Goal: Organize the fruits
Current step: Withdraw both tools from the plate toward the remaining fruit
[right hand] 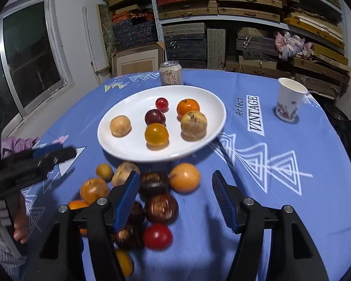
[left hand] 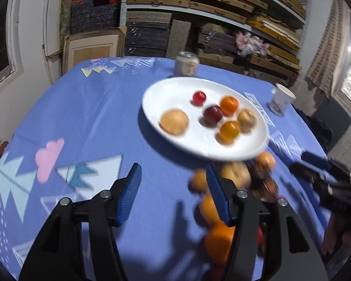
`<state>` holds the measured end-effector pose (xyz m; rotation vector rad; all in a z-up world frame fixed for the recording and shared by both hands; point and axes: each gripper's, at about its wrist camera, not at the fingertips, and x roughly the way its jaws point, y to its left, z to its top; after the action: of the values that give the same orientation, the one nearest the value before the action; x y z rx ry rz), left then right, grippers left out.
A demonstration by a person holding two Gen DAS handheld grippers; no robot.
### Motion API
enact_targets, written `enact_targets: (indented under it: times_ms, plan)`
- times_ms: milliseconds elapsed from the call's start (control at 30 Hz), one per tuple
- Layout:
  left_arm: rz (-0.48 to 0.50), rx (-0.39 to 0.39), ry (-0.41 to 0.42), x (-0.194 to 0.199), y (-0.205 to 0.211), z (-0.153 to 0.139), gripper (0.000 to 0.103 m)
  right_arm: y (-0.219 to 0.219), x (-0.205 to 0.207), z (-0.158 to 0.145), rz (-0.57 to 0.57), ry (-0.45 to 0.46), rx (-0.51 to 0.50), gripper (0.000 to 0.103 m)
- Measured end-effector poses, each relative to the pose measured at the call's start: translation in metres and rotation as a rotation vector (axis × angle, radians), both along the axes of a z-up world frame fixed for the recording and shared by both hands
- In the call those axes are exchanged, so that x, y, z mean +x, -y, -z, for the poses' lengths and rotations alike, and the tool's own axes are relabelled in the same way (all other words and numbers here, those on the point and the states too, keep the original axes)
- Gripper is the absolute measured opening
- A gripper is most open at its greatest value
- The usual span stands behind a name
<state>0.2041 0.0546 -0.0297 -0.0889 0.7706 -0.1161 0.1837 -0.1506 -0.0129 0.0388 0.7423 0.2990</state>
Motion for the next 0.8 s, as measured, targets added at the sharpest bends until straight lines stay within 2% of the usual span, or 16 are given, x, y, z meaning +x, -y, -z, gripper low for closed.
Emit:
enact_targets:
  times_ms: [67, 133, 200, 267, 367, 567, 733, 800]
  plan:
    - [0.054, 0.006, 0.006, -0.027, 0.009, 0.006, 0.057, 0.007, -0.013, 0.001, 0.01, 0.004, 0.016, 0.07]
    - [0.097, 0.047, 0.02, -0.049, 0.022, 0.012, 0.057, 0.013, -0.026, 0.0, 0.013, 0.013, 0.023, 0.07]
    - [0.141, 0.087, 0.029, -0.059, 0.035, 0.016, 0.061, 0.015, -0.034, -0.002, 0.011, 0.025, 0.036, 0.07]
    - [0.154, 0.118, 0.041, -0.059, 0.043, 0.018, 0.062, 0.017, -0.041, -0.003, 0.008, 0.029, 0.047, 0.071]
    - [0.173, 0.112, -0.018, -0.051, 0.044, 0.028, 0.064, 0.016, -0.047, -0.001, -0.003, 0.024, 0.047, 0.071]
    - [0.196, 0.074, -0.052, -0.043, 0.041, 0.035, 0.064, 0.012, -0.051, -0.001, -0.022, 0.02, 0.043, 0.071]
    - [0.218, 0.063, -0.063, -0.04, 0.043, 0.038, 0.057, 0.012, -0.051, -0.001, -0.023, 0.016, 0.047, 0.071]
    - [0.234, 0.039, -0.071, -0.039, 0.043, 0.038, 0.049, 0.012, -0.052, 0.0, -0.025, 0.013, 0.048, 0.071]
